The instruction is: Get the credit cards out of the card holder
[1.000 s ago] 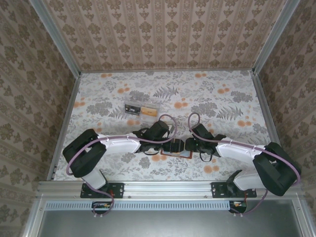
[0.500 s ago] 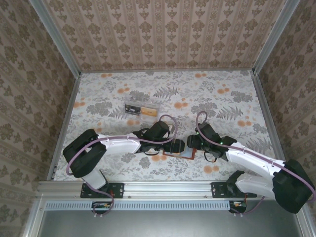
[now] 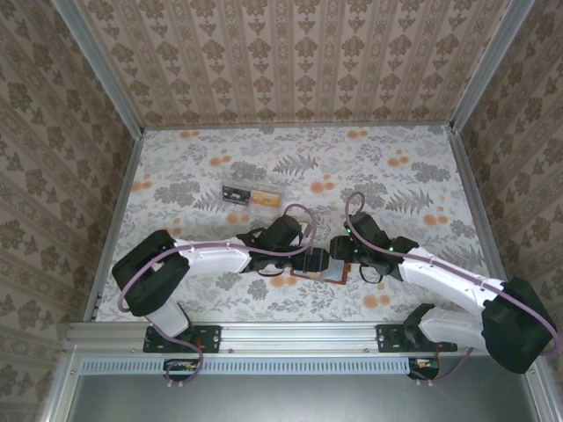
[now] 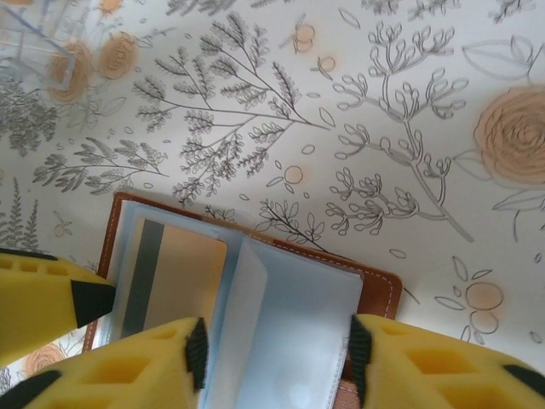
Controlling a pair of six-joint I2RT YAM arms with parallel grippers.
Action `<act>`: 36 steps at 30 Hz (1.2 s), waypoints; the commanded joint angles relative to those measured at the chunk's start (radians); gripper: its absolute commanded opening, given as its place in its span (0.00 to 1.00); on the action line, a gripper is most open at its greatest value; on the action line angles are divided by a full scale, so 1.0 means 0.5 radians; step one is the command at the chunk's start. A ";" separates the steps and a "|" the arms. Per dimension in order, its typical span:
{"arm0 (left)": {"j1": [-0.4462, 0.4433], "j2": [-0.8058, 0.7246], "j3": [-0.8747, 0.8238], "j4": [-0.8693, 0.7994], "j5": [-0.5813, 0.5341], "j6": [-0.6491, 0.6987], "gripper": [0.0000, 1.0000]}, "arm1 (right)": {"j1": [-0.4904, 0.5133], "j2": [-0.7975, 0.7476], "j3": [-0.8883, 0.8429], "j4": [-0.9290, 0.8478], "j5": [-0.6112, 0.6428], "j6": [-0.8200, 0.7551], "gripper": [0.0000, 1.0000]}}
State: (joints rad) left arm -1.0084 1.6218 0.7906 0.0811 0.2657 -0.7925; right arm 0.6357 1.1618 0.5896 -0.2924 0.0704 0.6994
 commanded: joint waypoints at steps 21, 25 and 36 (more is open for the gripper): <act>0.267 -0.639 -0.369 -0.154 -0.240 0.017 0.85 | 0.255 0.020 0.256 -0.401 0.383 -0.078 0.34; 0.273 -0.632 -0.391 -0.123 -0.234 0.016 0.75 | 0.293 0.046 0.295 -0.340 0.291 -0.039 0.31; 0.272 -0.323 -0.298 0.046 -0.070 0.026 0.00 | 0.262 0.313 0.095 0.193 -0.164 0.234 0.23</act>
State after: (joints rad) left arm -0.8753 1.4189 0.6071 0.0715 0.1894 -0.7879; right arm 0.7757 1.3041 0.6590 -0.2707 0.0574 0.7624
